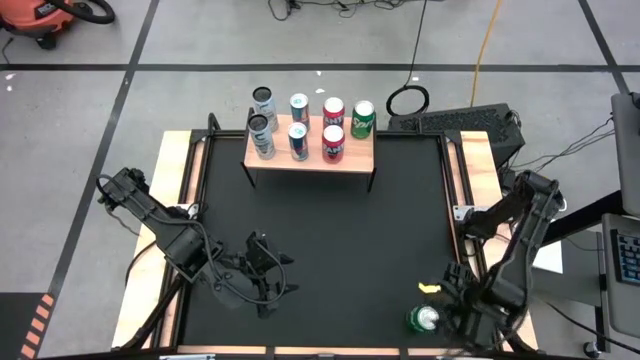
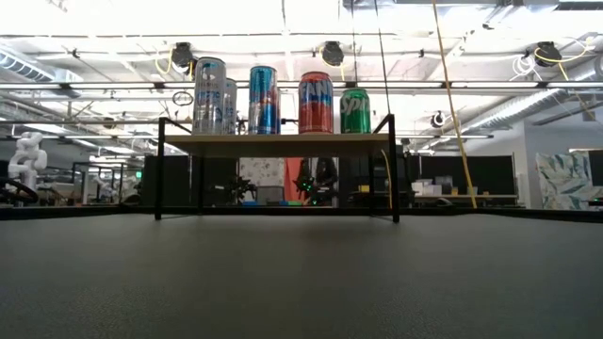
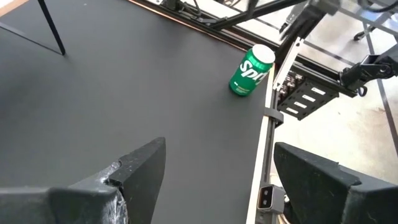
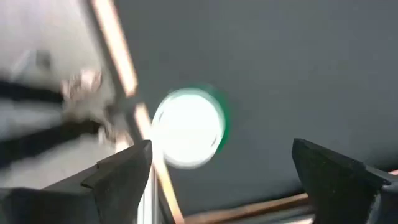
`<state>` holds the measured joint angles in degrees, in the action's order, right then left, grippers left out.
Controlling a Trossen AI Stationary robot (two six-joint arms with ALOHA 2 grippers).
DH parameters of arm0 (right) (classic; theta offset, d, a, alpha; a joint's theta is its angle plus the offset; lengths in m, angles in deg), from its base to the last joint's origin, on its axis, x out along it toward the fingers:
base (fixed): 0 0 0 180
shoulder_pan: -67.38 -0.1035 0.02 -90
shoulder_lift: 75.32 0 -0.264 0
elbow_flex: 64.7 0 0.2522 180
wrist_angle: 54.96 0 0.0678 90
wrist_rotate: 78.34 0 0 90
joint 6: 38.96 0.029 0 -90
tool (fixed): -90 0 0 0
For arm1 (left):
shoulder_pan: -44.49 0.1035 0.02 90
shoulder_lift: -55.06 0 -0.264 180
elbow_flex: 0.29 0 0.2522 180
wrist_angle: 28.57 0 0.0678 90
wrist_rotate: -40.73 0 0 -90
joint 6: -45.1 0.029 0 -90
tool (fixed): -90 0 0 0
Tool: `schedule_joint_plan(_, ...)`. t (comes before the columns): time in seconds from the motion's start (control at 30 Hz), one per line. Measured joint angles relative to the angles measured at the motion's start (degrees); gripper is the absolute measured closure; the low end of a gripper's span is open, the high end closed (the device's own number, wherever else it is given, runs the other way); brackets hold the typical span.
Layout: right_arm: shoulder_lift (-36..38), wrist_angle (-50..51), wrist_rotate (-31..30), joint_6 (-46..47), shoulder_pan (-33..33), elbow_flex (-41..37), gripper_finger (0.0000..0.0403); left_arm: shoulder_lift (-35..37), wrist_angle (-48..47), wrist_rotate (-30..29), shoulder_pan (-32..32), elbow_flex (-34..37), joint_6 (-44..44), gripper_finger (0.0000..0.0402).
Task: Place canned beverage on shelf
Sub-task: Put the green soda can, aligned with the other green soda can on the shelf
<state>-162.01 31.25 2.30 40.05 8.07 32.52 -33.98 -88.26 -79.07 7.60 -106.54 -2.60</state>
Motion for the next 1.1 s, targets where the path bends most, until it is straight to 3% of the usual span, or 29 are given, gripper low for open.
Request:
schedule_joint_plan(0.2,-1.08,-3.1,0.44,-19.85,-3.75,0.0,0.0038,0.0,0.0,0.02,0.0,0.0,-0.02,0.0103)
schedule_joint_plan(0.4,-3.68,-4.16,-5.58,-21.04,-3.78,0.0,0.0032,0.0,0.0,0.04,0.0,0.0,0.0,0.0103)
schedule_joint_plan(0.63,-8.11,-5.68,0.23,-26.88,-2.93,0.0,0.0007,0.0,-0.02,0.04,0.0,0.0,0.0,0.0103)
schedule_joint_plan(0.93,-10.15,-5.96,-0.87,-29.55,-1.91,0.0,0.0004,0.0,-0.04,0.04,0.0,0.0,0.07,0.0103)
schedule_joint_plan(1.1,-10.11,-8.07,-1.25,-36.47,-0.79,-0.84,0.0004,0.0,-0.04,0.04,0.0,0.0,0.38,0.0103)
